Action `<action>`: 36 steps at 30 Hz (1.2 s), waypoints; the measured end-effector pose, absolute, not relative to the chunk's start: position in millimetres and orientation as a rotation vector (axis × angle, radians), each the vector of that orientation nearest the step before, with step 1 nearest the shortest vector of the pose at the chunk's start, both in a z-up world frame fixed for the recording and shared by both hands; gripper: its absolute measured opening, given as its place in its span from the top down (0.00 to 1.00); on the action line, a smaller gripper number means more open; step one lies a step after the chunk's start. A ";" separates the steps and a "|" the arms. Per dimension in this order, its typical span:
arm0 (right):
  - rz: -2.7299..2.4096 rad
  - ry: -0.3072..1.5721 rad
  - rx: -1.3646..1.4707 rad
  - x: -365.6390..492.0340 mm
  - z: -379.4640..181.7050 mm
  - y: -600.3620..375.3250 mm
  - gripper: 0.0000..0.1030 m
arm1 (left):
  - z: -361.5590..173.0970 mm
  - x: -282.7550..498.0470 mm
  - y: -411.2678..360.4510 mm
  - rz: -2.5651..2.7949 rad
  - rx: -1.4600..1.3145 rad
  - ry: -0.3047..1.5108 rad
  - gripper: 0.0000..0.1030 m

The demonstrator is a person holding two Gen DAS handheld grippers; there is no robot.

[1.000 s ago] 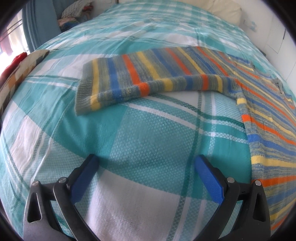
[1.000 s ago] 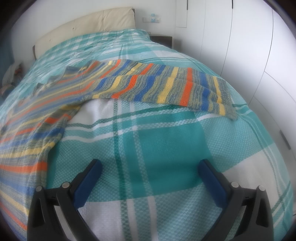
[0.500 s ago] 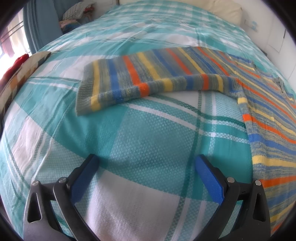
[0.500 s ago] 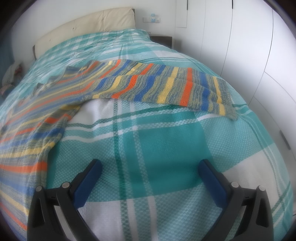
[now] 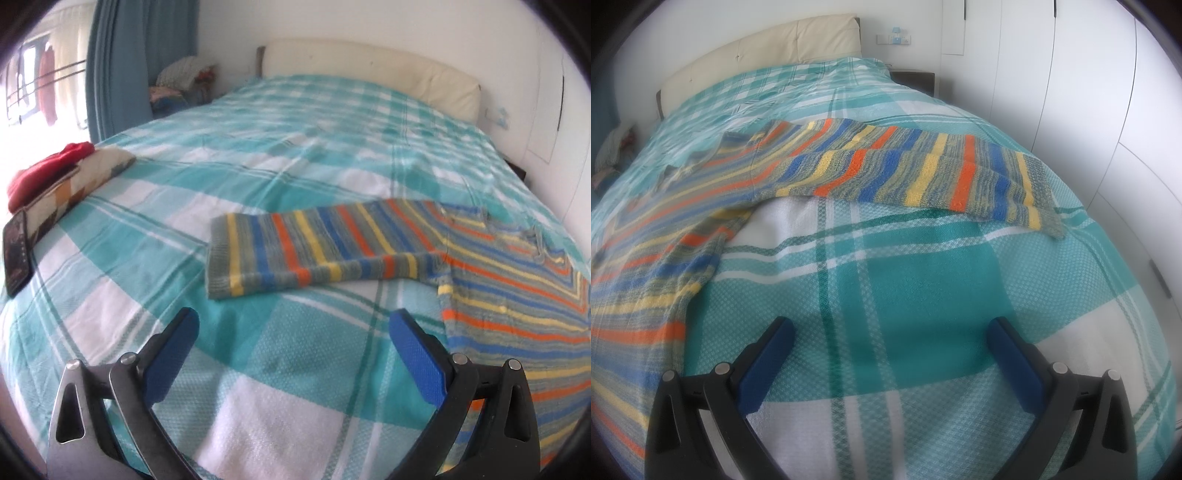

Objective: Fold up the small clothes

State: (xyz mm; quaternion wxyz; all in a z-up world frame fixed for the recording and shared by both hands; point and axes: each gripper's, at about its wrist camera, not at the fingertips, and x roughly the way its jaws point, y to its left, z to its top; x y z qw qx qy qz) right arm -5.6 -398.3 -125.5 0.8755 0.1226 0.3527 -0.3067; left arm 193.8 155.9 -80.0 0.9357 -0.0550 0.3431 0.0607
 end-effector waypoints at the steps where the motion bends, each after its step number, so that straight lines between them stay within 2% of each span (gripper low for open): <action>1: -0.640 0.736 0.256 -5.6 -125.4 -398.5 0.00 | -77.6 192.3 158.4 0.128 -0.127 0.686 0.00; 6: -0.638 0.736 0.255 -5.5 -125.5 -398.4 0.00 | -69.4 186.0 164.2 0.148 -0.156 0.630 0.00; 22: -0.578 0.714 0.303 -13.5 -115.8 -402.8 0.01 | -69.8 178.8 147.8 0.177 -0.024 0.613 0.00; 25: -0.483 0.596 0.458 -31.8 -91.0 -428.6 0.07 | -69.6 178.1 149.5 0.185 -0.027 0.617 0.00; 30: -0.469 0.463 0.702 -52.7 -53.4 -516.2 0.08 | -68.5 179.5 156.8 0.185 -0.080 0.620 0.00; 31: -0.487 0.459 0.751 -55.0 -53.3 -534.9 0.12 | -69.2 180.3 158.0 0.186 -0.087 0.626 0.00; 32: -0.508 0.463 0.797 -56.5 -55.9 -552.2 0.21 | -70.1 180.8 158.7 0.188 -0.092 0.631 0.00; 36: -0.534 0.554 0.934 -50.5 -81.3 -599.7 0.28 | -72.1 180.3 160.2 0.201 -0.096 0.636 0.00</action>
